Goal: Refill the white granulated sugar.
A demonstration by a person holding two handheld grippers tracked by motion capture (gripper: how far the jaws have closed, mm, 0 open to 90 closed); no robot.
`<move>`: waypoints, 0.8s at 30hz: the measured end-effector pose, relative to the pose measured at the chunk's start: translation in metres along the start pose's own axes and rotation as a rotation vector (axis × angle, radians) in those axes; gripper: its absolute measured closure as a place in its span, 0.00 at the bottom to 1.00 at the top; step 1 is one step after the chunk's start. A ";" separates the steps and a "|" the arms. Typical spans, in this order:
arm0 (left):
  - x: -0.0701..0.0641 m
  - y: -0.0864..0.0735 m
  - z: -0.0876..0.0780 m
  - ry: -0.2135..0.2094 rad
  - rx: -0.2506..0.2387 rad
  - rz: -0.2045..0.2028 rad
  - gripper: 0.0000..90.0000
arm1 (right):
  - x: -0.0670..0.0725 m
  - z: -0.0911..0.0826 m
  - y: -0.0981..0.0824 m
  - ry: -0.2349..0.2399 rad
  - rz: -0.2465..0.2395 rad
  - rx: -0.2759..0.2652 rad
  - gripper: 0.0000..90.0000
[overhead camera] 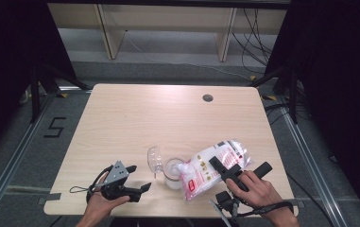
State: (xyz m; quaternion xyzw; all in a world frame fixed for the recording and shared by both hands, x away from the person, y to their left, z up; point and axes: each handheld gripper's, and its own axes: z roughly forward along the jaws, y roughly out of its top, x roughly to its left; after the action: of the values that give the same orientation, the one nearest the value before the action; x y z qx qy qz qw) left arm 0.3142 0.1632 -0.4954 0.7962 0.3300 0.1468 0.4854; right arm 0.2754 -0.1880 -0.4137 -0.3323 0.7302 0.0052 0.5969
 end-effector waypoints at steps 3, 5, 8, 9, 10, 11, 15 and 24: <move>0.000 0.000 0.000 0.004 0.003 0.002 0.18 | 0.000 0.000 0.000 0.000 0.002 -0.002 0.81; 0.000 0.000 0.000 0.000 0.000 0.000 0.18 | 0.000 0.000 0.000 0.009 -0.007 -0.003 0.81; 0.000 0.000 0.000 0.000 0.000 0.000 0.18 | 0.000 0.000 0.000 0.011 0.003 0.003 0.81; 0.000 0.000 0.000 0.000 0.000 0.000 0.18 | 0.000 0.000 0.000 0.011 0.003 0.003 0.81; 0.000 0.000 0.000 -0.001 0.001 0.001 0.18 | 0.000 0.000 -0.001 0.012 0.004 0.004 0.81; 0.000 0.000 0.000 -0.001 0.001 0.001 0.18 | 0.000 0.000 -0.001 0.012 0.004 0.004 0.81; 0.000 0.000 0.000 0.000 0.000 0.001 0.18 | 0.000 0.000 -0.001 0.007 0.006 0.004 0.81; 0.000 0.000 0.000 0.004 0.004 0.002 0.18 | 0.001 0.000 -0.001 0.007 0.015 0.004 0.81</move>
State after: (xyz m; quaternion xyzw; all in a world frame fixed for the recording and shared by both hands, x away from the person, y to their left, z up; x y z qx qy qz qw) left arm 0.3138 0.1631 -0.4952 0.7972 0.3303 0.1485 0.4830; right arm 0.2760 -0.1896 -0.4145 -0.3254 0.7349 0.0071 0.5949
